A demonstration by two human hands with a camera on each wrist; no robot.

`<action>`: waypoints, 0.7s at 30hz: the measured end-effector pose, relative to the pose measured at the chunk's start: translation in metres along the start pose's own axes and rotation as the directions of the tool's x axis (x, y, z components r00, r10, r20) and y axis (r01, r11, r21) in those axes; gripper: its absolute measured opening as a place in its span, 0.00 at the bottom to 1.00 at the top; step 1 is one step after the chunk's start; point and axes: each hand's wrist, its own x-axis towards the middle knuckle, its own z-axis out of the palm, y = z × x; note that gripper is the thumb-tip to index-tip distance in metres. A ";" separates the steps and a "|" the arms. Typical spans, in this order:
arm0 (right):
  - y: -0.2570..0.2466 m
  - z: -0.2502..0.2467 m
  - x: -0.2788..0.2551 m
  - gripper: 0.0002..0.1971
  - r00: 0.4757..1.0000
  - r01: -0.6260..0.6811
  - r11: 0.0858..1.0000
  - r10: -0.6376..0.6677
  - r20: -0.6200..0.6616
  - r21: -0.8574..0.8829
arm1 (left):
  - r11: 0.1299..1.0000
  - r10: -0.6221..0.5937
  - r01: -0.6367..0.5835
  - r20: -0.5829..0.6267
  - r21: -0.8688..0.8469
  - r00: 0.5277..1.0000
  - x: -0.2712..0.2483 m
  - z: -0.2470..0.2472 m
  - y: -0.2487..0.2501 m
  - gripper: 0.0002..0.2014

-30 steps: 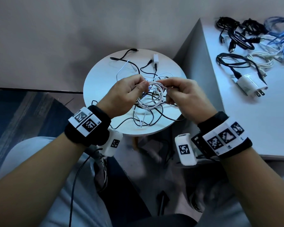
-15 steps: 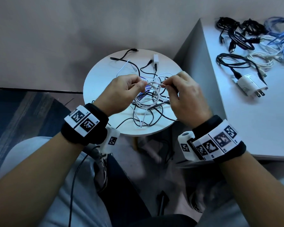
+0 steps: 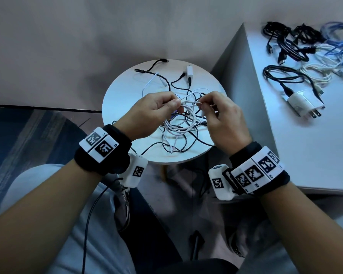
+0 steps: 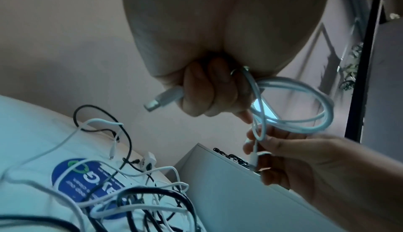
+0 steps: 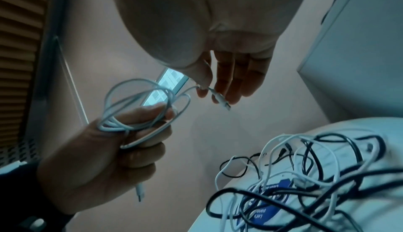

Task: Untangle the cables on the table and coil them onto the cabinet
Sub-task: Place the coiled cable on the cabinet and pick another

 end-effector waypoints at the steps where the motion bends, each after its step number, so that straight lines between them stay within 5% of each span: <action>1: -0.001 -0.002 0.000 0.04 1.000 0.012 1.000 -0.012 -0.005 -0.004 | 1.000 0.009 -0.008 -0.018 0.029 1.000 0.000 0.000 -0.002 0.12; 3: 0.000 -0.005 0.002 0.04 1.000 -0.009 1.000 0.009 -0.001 0.002 | 0.999 0.017 -0.016 -0.020 0.029 1.000 -0.001 0.001 -0.002 0.12; 6: -0.001 -0.004 0.004 0.06 0.968 -0.244 0.942 0.223 0.115 0.230 | 0.992 -0.009 0.011 0.015 -0.126 1.000 -0.002 0.007 0.003 0.12; 10: -0.013 0.002 -0.002 0.07 0.825 -0.559 0.453 0.382 0.416 0.694 | 0.980 0.002 -0.016 -0.072 -0.201 0.997 0.001 0.015 0.000 0.11; 14: -0.021 0.000 -0.006 0.08 0.722 -0.657 0.096 0.366 0.587 0.748 | 0.993 0.110 -0.098 -0.222 0.067 0.969 -0.001 0.020 -0.007 0.12; 19: -0.024 -0.006 -0.003 0.11 0.655 -0.721 0.008 0.334 0.678 0.693 | 0.936 0.228 -0.106 -0.349 0.336 0.909 -0.002 0.029 -0.006 0.12; 21: -0.023 -0.006 -0.003 0.15 0.677 -0.718 0.082 0.315 0.665 0.691 | 0.915 0.238 -0.086 -0.356 0.393 0.904 -0.003 0.031 -0.006 0.12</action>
